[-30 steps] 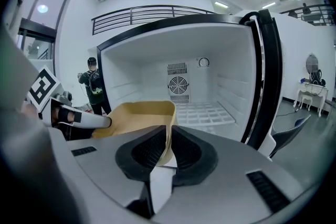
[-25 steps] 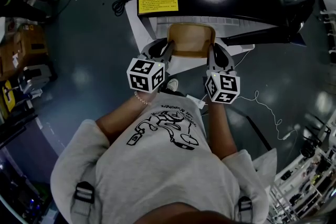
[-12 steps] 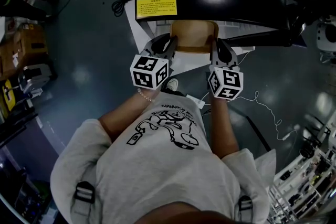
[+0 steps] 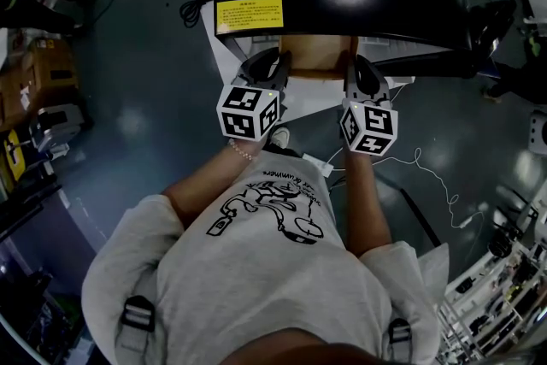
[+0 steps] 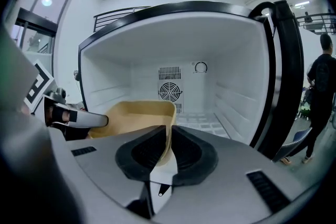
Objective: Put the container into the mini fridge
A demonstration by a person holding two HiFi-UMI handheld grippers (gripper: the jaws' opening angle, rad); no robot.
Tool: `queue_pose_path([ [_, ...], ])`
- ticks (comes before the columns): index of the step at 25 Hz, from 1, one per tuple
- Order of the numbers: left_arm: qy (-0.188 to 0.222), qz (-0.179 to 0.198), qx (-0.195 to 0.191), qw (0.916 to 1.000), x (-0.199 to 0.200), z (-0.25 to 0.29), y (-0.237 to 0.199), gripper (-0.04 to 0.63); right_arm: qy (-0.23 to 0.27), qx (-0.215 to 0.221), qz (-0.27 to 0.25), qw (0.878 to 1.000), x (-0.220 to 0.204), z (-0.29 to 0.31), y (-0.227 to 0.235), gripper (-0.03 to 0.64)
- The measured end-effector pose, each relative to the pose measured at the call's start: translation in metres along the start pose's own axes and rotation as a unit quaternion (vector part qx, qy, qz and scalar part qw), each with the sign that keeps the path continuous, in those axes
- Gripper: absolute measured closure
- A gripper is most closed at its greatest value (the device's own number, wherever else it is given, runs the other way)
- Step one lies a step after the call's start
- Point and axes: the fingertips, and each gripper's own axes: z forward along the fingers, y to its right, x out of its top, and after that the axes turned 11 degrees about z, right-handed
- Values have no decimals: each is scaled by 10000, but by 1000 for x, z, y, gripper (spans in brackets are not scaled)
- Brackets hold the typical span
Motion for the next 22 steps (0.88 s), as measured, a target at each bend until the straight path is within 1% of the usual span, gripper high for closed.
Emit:
queue_pose_path([
  [12, 57, 41, 84, 9999, 12, 20, -2, 523, 45, -60, -158, 9998, 15, 18, 13, 566],
  [22, 87, 22, 124, 9999, 12, 31, -3, 523, 23, -110, -194, 9997, 15, 30, 22, 566],
])
